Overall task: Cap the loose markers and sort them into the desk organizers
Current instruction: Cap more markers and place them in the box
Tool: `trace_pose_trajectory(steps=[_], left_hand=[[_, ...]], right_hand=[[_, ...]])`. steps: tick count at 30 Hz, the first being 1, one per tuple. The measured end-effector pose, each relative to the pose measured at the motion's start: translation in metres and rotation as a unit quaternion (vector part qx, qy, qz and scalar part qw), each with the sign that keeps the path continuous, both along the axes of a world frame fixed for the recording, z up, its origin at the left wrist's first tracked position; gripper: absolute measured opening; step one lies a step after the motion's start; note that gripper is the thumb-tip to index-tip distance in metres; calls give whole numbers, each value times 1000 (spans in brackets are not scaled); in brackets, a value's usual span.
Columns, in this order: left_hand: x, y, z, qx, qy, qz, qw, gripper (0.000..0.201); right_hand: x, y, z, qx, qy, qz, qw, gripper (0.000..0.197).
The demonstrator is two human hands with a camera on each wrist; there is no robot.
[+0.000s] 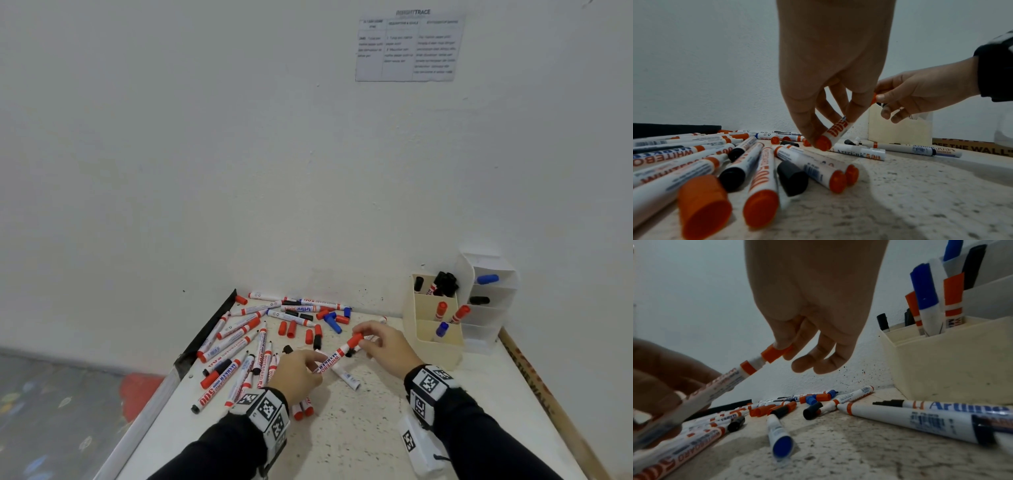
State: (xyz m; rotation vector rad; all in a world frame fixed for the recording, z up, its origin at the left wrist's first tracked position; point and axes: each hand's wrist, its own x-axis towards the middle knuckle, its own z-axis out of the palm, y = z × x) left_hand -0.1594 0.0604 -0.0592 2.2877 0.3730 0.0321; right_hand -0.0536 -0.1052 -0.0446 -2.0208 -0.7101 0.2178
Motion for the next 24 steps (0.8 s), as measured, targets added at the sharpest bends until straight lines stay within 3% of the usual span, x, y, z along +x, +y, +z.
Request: trace_pose_trajectory(steps=[3, 6, 9, 11, 13, 15, 17, 19, 22, 24], left_hand=[[0, -10, 2, -6, -15, -8, 1000, 36], [-2, -23, 6, -84, -49, -1, 995, 27], [-3, -36, 10, -72, -58, -28, 995, 27], [-2, -43, 14, -154, -17, -48, 987, 32], [-1, -45, 19, -287, 48, -56, 955, 35], [0, -44, 22, -346, 83, -74, 932, 36], [6, -47, 25, -339, 80, -88, 933, 37], [17, -53, 23, -287, 41, -81, 954, 38], [33, -58, 17, -157, 20, -39, 987, 45], [42, -56, 11, -41, 70, -32, 996, 39]], right_hand=[[-7, -1, 3, -20, 21, 3, 1000, 10], [-14, 0, 2, -71, 35, -32, 996, 37], [-21, 3, 2, -47, 59, -67, 995, 44], [-23, 2, 5, -24, 56, -70, 996, 44], [-23, -4, 6, -1, 54, -54, 997, 42], [-21, -12, 8, 6, 45, -31, 999, 38], [-18, -19, 11, -9, 30, -9, 999, 36], [-11, -27, 19, -29, -4, -3, 1000, 32], [3, -37, 42, -11, -49, -29, 998, 16], [17, -47, 61, 16, -81, -76, 994, 8]])
